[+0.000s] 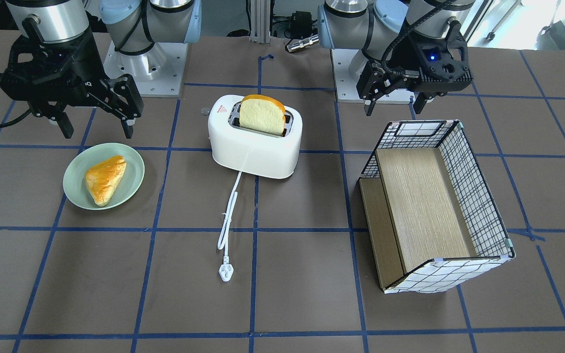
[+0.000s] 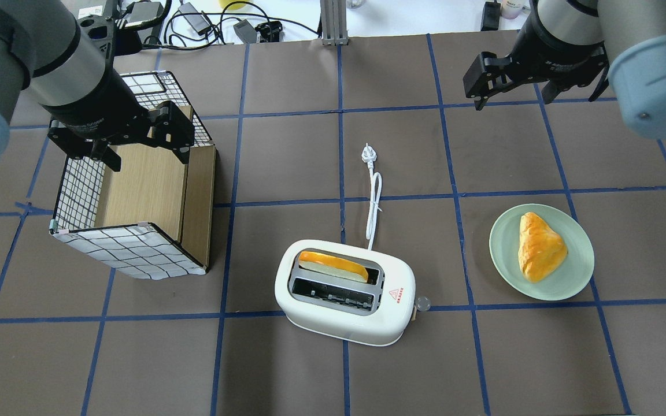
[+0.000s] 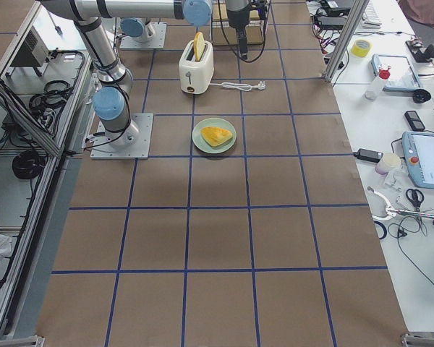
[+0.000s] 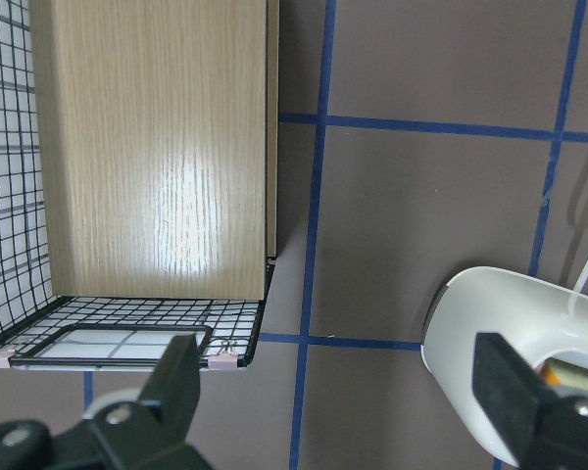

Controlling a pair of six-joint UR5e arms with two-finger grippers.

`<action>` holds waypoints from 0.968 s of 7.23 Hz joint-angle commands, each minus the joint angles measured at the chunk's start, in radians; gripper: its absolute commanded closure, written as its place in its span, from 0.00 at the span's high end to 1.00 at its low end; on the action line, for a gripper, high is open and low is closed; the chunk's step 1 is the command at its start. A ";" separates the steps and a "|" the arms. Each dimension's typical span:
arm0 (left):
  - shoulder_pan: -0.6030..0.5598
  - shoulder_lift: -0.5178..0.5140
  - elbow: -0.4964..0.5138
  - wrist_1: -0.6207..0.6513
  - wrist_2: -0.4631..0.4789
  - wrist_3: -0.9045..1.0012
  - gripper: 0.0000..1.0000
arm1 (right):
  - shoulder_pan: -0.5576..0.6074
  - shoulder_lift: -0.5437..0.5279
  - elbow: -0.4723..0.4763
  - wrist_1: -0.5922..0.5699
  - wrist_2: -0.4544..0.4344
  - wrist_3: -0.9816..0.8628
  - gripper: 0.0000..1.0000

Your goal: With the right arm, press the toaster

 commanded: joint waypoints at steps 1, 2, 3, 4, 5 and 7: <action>0.000 0.000 0.000 0.000 0.000 0.000 1.00 | -0.005 0.004 -0.096 0.236 0.004 0.023 1.00; 0.000 0.000 0.000 0.000 0.000 0.000 1.00 | -0.009 0.026 -0.134 0.300 0.029 0.040 1.00; 0.000 0.000 0.000 0.000 0.000 0.000 1.00 | -0.007 0.033 -0.143 0.307 0.065 0.102 1.00; 0.000 0.000 0.000 0.000 0.000 0.000 1.00 | -0.004 0.033 -0.137 0.307 0.072 0.106 1.00; 0.000 0.000 0.000 0.000 0.000 0.000 1.00 | -0.004 0.033 -0.134 0.304 0.073 0.092 1.00; 0.000 0.000 0.000 0.000 0.000 0.000 1.00 | -0.002 0.031 -0.126 0.296 0.070 0.089 1.00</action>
